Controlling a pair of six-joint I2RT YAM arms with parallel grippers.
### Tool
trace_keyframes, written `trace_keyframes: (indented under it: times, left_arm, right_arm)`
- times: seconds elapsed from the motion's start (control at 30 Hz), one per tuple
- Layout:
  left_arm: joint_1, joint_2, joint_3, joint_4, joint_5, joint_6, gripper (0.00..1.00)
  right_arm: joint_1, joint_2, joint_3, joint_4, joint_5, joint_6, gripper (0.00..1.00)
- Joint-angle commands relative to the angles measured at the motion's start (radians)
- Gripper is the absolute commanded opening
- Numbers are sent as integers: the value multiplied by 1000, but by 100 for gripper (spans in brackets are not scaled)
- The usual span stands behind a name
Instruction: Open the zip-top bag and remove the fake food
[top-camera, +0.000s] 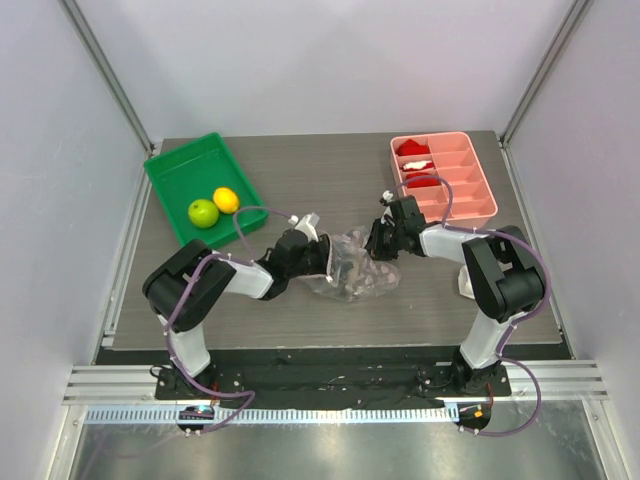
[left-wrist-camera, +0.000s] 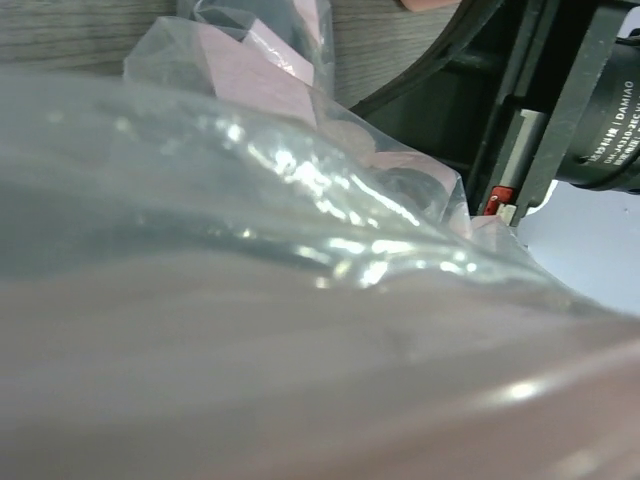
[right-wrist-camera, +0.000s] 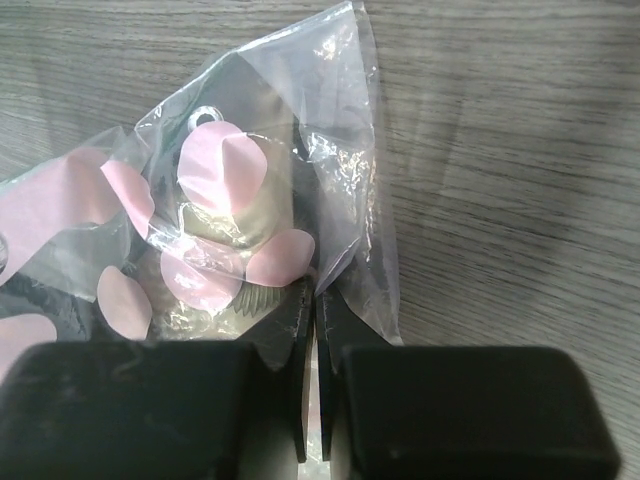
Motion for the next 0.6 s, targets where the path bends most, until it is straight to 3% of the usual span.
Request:
trace_keyframes:
  times: [0.0, 0.1, 0.27, 0.4, 0.57]
  left_arm:
    - [-21, 6, 43, 70, 0, 5, 38]
    - [-33, 8, 47, 78, -16, 2, 40]
    - [-47, 2, 72, 29, -46, 17, 54]
    - [-47, 51, 101, 35, -50, 5, 51]
    - [-47, 86, 127, 33, -70, 10, 38]
  right_arm:
    - [19, 26, -3, -9, 7, -5, 7]
    - [25, 23, -6, -9, 9, -6, 7]
    - [28, 18, -6, -9, 4, 0, 6]
    - [50, 12, -6, 0, 6, 12, 7]
    - [53, 12, -30, 29, -14, 46, 6]
